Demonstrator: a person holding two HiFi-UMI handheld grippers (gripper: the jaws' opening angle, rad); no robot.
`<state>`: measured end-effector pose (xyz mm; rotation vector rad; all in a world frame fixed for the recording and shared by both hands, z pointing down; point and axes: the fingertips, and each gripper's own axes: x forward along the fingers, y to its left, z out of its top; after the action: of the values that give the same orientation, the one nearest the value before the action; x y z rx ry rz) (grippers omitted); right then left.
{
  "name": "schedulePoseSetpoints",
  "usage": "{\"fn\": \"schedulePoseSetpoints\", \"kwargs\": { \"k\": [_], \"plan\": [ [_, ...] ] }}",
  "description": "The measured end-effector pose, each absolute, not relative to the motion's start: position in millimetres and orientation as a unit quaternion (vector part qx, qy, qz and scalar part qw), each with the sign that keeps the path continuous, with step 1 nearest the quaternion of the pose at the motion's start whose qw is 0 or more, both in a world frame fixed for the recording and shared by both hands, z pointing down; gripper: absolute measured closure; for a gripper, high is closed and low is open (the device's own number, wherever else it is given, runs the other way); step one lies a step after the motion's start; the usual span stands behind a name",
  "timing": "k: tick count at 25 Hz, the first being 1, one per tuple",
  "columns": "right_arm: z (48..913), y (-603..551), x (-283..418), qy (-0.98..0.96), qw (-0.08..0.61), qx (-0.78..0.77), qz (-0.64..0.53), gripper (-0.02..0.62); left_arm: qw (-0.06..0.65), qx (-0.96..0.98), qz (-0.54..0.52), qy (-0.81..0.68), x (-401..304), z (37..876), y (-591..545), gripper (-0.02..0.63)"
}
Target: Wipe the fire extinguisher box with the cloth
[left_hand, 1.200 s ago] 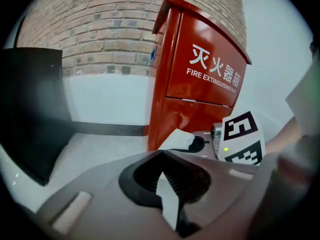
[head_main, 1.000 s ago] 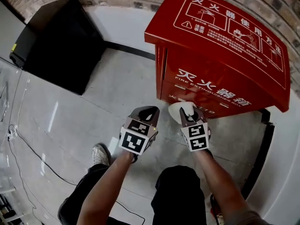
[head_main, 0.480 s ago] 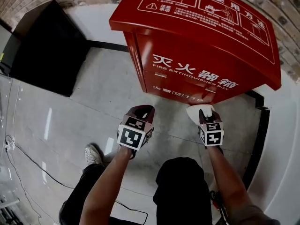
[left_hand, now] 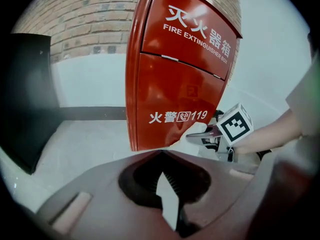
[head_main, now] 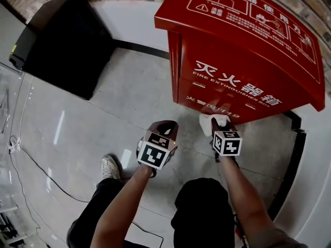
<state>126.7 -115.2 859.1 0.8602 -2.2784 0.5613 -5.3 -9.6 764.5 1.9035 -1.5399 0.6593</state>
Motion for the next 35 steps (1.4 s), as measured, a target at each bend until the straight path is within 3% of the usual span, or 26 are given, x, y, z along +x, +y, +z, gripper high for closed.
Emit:
{"fn": "schedulePoseSetpoints", "kwargs": {
  "k": [9, 18, 25, 35],
  "plan": [
    [855.3, -91.3, -10.2, -0.9, 0.261, 0.258, 0.237, 0.517, 0.299, 0.698, 0.261, -0.596, -54.9, 760.9, 10.9, 0.606],
    [808.1, -66.8, -73.0, -0.942, 0.197, 0.152, 0.225, 0.517, 0.282, 0.689, 0.276, -0.608, -85.6, 740.7, 11.0, 0.606],
    [737.3, -53.8, 10.2, -0.963, 0.173, 0.122, 0.167, 0.517, 0.239, 0.712, 0.295, -0.591, -42.4, 700.5, -22.6, 0.606],
    [746.3, -78.0, 181.9, -0.939, 0.241, 0.2, 0.143, 0.517, 0.183, 0.804, 0.301, -0.48, 121.7, 676.6, -72.9, 0.606]
  ]
}}
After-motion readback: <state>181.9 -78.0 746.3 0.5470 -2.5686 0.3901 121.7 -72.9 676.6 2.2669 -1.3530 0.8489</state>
